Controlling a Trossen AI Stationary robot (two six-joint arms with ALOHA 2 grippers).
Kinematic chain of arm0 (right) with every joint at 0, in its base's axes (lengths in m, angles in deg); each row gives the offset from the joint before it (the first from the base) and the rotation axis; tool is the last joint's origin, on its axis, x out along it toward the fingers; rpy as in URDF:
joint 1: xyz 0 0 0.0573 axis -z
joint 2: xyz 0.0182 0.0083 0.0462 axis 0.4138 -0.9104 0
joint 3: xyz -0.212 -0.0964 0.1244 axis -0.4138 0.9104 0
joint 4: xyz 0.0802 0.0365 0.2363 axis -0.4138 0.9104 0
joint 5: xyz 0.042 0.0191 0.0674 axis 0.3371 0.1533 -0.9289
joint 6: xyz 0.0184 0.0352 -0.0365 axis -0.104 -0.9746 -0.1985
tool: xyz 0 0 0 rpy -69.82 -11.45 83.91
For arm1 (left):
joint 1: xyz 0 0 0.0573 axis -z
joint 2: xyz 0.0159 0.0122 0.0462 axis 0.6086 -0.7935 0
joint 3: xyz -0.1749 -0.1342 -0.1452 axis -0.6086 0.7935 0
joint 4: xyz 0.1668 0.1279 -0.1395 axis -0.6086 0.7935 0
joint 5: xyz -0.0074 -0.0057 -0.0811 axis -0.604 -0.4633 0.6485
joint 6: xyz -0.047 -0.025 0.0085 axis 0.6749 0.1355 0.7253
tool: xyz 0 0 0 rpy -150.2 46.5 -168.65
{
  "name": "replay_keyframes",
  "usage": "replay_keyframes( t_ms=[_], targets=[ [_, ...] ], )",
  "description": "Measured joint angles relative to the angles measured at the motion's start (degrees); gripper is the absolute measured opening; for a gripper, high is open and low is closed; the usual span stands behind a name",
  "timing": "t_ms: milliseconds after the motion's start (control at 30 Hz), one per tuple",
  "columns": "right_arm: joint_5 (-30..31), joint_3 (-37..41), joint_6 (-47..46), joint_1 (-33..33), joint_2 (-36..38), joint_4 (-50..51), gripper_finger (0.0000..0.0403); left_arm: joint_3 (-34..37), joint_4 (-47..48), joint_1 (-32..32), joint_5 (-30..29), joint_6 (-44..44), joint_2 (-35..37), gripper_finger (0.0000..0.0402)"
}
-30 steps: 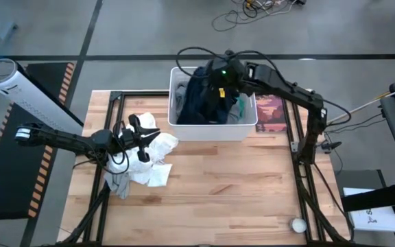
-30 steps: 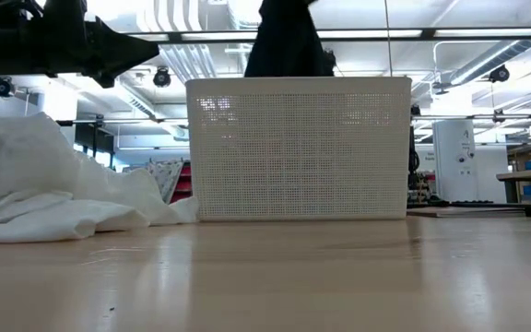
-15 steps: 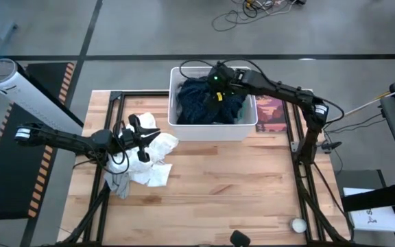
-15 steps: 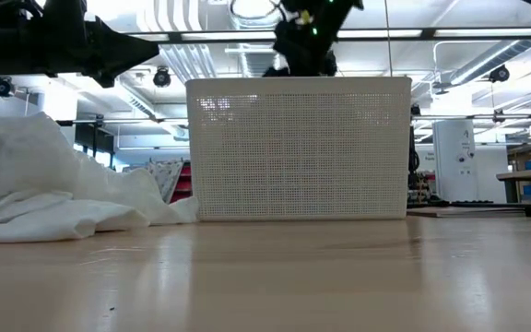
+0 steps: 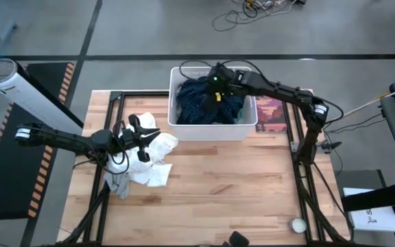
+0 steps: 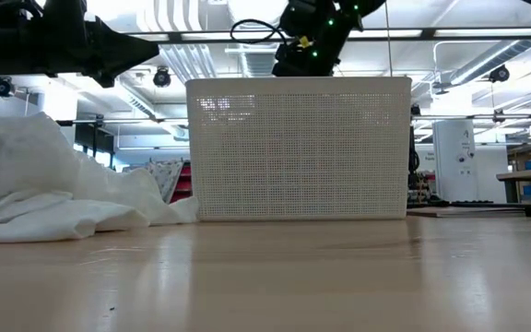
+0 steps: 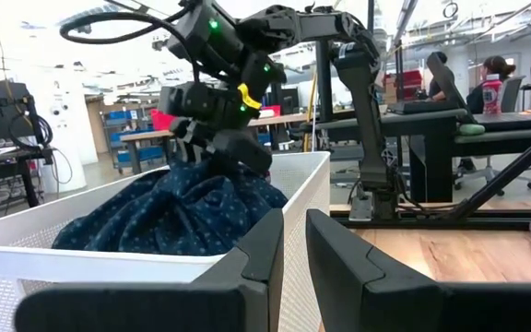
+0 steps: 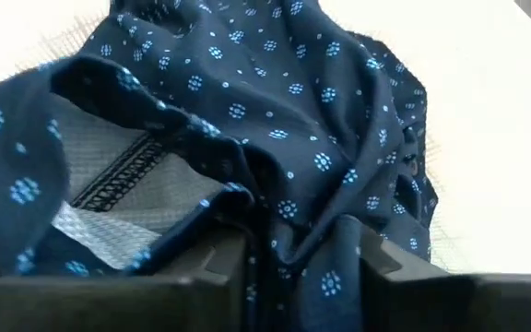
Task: Sort clothes
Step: Put the dark blue patterned polo shirt into the laundry bin
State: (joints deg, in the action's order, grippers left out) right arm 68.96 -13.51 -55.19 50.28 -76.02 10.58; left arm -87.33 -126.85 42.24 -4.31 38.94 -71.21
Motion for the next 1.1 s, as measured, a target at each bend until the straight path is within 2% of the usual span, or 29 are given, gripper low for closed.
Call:
replay_keyframes(
  t_ms=[333, 433, 500, 567, 633, 833, 900, 1000, 1100],
  targets=[
    [0.0, -11.19, -2.48, -0.42, -0.02, 1.47, 0.0233, 0.0, 0.0, 0.0, -0.01, -0.76, 0.0, 0.0038],
    [-0.62, -15.31, -2.84, -0.44, 0.0, 3.39, 0.0263, 0.0, -0.01, 0.0, 0.0, -0.84, 0.0, 0.0038],
    [-1.59, -17.47, -4.72, -0.44, 0.0, 4.88, 0.027, 0.0, 0.0, 0.0, -0.01, -0.85, 0.0, 0.0038],
    [-2.77, -18.72, -5.76, -0.44, 0.07, 6.35, 0.0262, 0.0, 0.0, 0.0, -0.01, -0.85, 0.0, 0.0038],
    [-2.89, -19.22, -5.44, -0.49, 0.09, 8.49, 0.0237, 0.0, 0.0, 0.0, -0.01, -0.85, 0.0, 0.0038],
    [-2.95, -17.88, -1.53, -0.58, 0.07, 13.02, 0.0114, 0.0, 0.0, 0.0, -0.01, -0.68, 0.0, 0.0038],
    [-2.98, -17.67, -1.13, -0.78, 0.0, 13.73, 0.0089, 0.0, 0.0, 0.0, -0.01, -0.68, 0.0, 0.0038],
    [-3.06, -17.67, -0.45, -1.23, 0.0, 14.28, 0.0088, 0.0, 0.0, 0.0, -0.01, -0.74, 0.0, 0.0038],
    [-3.54, -18.25, 0.16, -1.57, -0.02, 15.25, 0.0121, 0.0, 0.0, 0.0, -0.01, -0.83, 0.0, 0.0038]
  ],
)
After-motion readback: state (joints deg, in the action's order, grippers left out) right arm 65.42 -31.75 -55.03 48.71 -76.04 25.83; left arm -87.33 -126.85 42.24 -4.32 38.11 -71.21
